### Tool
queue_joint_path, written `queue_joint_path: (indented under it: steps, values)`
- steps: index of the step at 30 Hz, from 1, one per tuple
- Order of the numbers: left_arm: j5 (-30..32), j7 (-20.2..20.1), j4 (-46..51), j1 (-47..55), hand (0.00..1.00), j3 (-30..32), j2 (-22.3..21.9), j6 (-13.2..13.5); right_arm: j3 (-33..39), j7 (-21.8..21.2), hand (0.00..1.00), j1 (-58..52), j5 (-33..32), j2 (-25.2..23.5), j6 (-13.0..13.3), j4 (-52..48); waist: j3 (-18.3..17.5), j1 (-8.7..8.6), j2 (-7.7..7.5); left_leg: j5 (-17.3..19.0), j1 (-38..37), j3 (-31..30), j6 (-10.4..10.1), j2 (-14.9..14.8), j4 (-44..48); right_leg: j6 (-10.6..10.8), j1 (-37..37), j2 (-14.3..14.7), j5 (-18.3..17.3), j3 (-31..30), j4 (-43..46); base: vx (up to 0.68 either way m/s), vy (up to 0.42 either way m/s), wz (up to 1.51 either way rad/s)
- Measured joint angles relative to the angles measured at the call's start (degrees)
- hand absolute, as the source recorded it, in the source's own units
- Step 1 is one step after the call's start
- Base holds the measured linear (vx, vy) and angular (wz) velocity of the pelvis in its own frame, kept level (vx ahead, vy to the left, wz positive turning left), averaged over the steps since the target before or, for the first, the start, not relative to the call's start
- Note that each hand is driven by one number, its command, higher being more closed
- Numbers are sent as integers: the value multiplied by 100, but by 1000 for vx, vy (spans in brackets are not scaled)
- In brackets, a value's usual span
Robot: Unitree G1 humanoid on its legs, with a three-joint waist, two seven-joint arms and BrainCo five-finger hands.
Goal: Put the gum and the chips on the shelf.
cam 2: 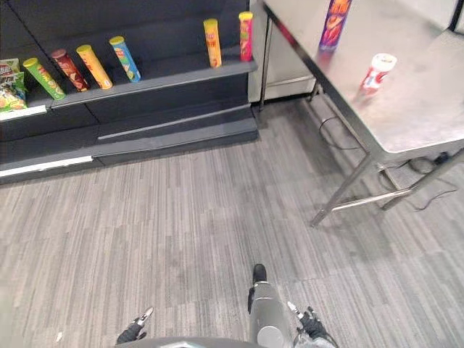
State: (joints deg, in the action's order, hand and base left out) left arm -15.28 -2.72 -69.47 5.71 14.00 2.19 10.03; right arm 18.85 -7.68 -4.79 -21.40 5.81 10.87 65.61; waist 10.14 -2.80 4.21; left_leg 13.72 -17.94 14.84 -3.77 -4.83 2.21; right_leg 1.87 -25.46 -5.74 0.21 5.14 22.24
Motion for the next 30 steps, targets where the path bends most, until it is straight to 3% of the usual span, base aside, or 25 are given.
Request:
queue_joint_path:
  steps: [3, 5, 6, 7, 8, 9, 10, 12, 14, 15, 18, 20, 22, 23, 24, 25, 26, 29, 30]
  values:
    - [34, -8, 60, -39, 0, 196, -136, -8, 98, 0, 0, -44, 18, -14, -12, 14, -42, -16, 64, -601, -97, -161, -137, -208, 345, -174, 313, -12, -520, 268, 337, 424, -214, 28]
    - [30, -8, 171, -122, 0, 223, -243, -10, 111, -2, 0, -73, 63, -6, -26, 59, -44, -4, 48, -799, 192, -401, -384, -376, 1114, -206, 586, -11, -740, 404, 280, 363, -179, 42]
    - [29, -18, 232, -155, 0, 219, -253, 0, 110, -3, 0, -100, 76, 2, -32, 57, -45, -5, 47, -974, 535, -600, -616, -505, 1960, -226, 792, -9, -882, 503, 253, 283, -145, 24]
    - [15, -14, 252, -206, 0, 215, -258, -2, 110, -3, 0, -108, 75, 11, -39, 55, -46, -6, 32, -1403, 867, -792, -894, -579, 2764, -251, 968, -6, -1031, 517, 295, 343, -162, 8]
    - [-17, -2, 288, -206, 0, 222, -244, -9, 104, -5, 0, -108, 66, 14, -38, 29, -18, -10, -20, -2059, 1160, -851, -951, -633, 3458, -294, 1151, 0, -1160, 492, 303, 285, -120, -12]
    - [-24, 1, 302, -200, 0, 221, -240, -7, 96, -6, 0, -106, 64, -11, -36, 30, -4, 1, -41, -2385, 1307, -850, -969, -676, 3827, -327, 1245, 8, -1227, 458, 280, 283, -93, -23]
    - [-25, -3, 353, -200, 0, 215, -230, -7, 95, -1, 0, -100, 57, -11, -40, 35, 0, -7, -23, -2032, 1702, -695, -887, -824, 4666, -396, 1432, 16, -1388, 419, 261, 275, -67, -16]
    - [-28, -1, 387, -197, 0, 229, -206, 9, 112, 14, 0, -119, 41, -9, -45, 55, 4, 1, -25, -1264, 2150, -367, -716, -943, 5282, -393, 1725, 8, -1457, 378, 163, 263, -40, -13]
    - [-251, -4, 430, -181, 0, 216, -192, 99, 117, 37, 0, -104, -1, -11, -52, 53, 18, 66, -53, -586, 2647, 181, -363, -1013, 4967, -334, 2211, -58, -1513, 290, -111, 251, 59, -28]
    - [-263, -5, 454, -180, 0, 191, -193, 121, 137, 53, 0, -85, -3, -13, -51, 50, 14, 120, -60, -485, 2798, 292, -297, -1000, 4548, -294, 2322, -90, -1525, 233, -203, 257, 148, -39]
    - [-261, 15, 501, -143, 0, 64, -165, 194, 215, 92, 0, 34, -1, 8, -36, 29, -9, 138, -116, -626, 2863, 277, -182, -681, 1790, -18, 2494, -315, -1694, -49, -295, 223, 201, -37]
    - [-253, 46, 495, -143, 0, 21, -162, 201, 203, 108, 0, 73, 1, 53, -29, 37, -14, 140, -105, -932, 2906, -35, -289, -573, 632, 155, 2534, -419, -1800, -269, -327, 300, 335, -50]
    - [-270, 50, 439, -135, 0, -69, -145, 217, 71, 120, 0, -3, 3, 122, -31, 58, -65, 144, -14, -1128, 3047, -299, -375, -672, 636, 414, 2741, -436, -1958, -460, -452, 414, 466, -56]
    - [-265, 43, 400, -121, 0, -94, -85, 227, 75, 121, 0, -37, 3, 104, -38, 74, -183, 143, -62, -1373, 3075, -261, -318, -563, 961, 462, 2939, -592, -2003, -595, -675, 447, 458, -52]
    - [-264, 44, 390, -102, 0, -120, -38, 227, 69, 116, 0, -41, 4, 67, -40, 101, -259, 139, -157, -1264, 3098, -169, -249, -468, 1107, 452, 3022, -696, -1995, -665, -841, 480, 436, -40]
    - [-249, 75, 339, -104, 0, -227, 78, 224, 53, 98, 0, -67, 6, -33, -41, 140, -428, 118, -340, -963, 3190, -43, -201, -298, 1300, 362, 3072, -864, -1783, -865, -1017, 513, 358, -18]
    - [-243, 100, 338, -132, 0, -310, 128, 218, 62, 93, 0, -60, 8, -121, -45, 214, -488, 120, -439, -812, 3166, 4, -88, -149, 1346, 471, 3061, -992, -1433, -956, -1034, 492, 350, -3]
    - [-223, 208, 302, -137, 0, -361, 208, 195, 94, 70, 0, -89, 15, -200, -73, 281, -579, 191, -569, -845, 2862, 220, 132, 91, 1293, 588, 3067, -1200, -930, -1279, -852, 411, 292, -11]
    - [-201, 242, 213, -134, 0, -398, 220, 187, 93, 54, 0, -76, 14, -187, -70, 268, -626, 214, -520, -823, 2656, 321, 237, 140, 1261, 649, 2984, -1218, -616, -1457, -564, 347, 233, -51]
